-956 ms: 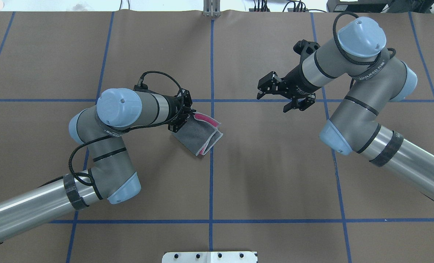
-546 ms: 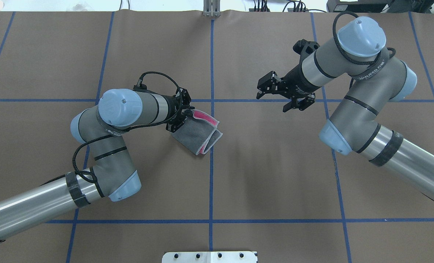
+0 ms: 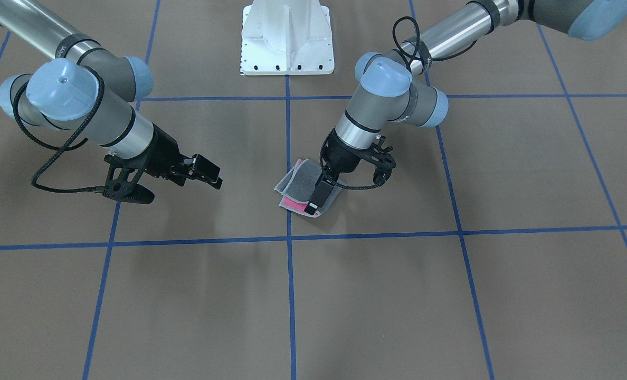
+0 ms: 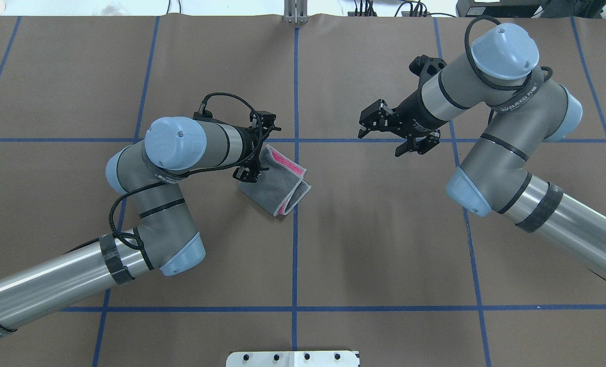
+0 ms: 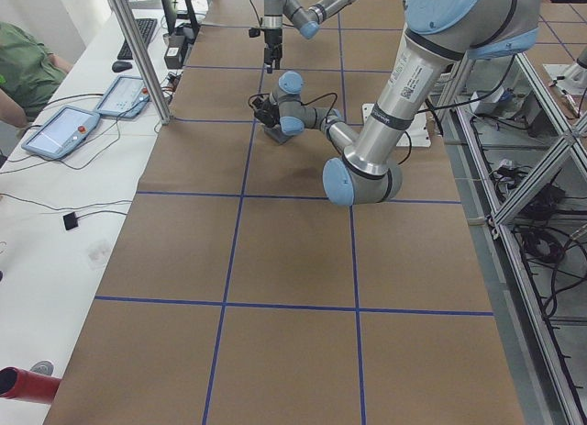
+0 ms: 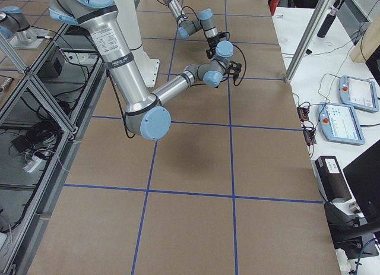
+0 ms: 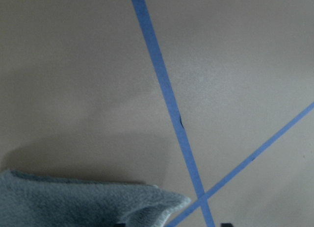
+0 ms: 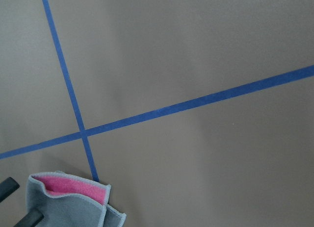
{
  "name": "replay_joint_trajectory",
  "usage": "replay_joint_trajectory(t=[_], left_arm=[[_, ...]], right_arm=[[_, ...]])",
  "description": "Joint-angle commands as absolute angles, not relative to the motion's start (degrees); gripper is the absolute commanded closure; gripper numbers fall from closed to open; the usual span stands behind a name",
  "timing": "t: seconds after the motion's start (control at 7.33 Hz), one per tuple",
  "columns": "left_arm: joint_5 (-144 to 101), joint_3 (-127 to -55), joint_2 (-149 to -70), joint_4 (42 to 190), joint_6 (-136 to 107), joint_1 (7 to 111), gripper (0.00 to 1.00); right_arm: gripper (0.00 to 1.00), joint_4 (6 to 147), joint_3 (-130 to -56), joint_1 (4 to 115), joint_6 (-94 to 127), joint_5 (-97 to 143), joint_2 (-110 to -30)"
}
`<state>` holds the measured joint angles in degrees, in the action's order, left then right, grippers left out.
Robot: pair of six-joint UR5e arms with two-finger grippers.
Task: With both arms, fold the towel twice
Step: 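Press the folded end down onto the strip and open the left gripper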
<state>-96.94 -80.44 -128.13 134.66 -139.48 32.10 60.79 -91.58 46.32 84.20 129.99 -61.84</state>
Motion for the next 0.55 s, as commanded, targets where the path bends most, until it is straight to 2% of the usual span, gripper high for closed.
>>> replay_joint_trajectory(t=[0.0,0.41], left_arm=[[-96.94,-78.5,-128.32,134.74,-139.48,32.25,0.0],[-95.64,-70.69,-133.31,135.96,-139.57,32.96,0.0]], right_arm=[[0.0,60.82,-91.58,46.32,84.2,129.99,-61.87],[0.0,60.82,-91.5,46.32,84.2,129.99,-61.96]])
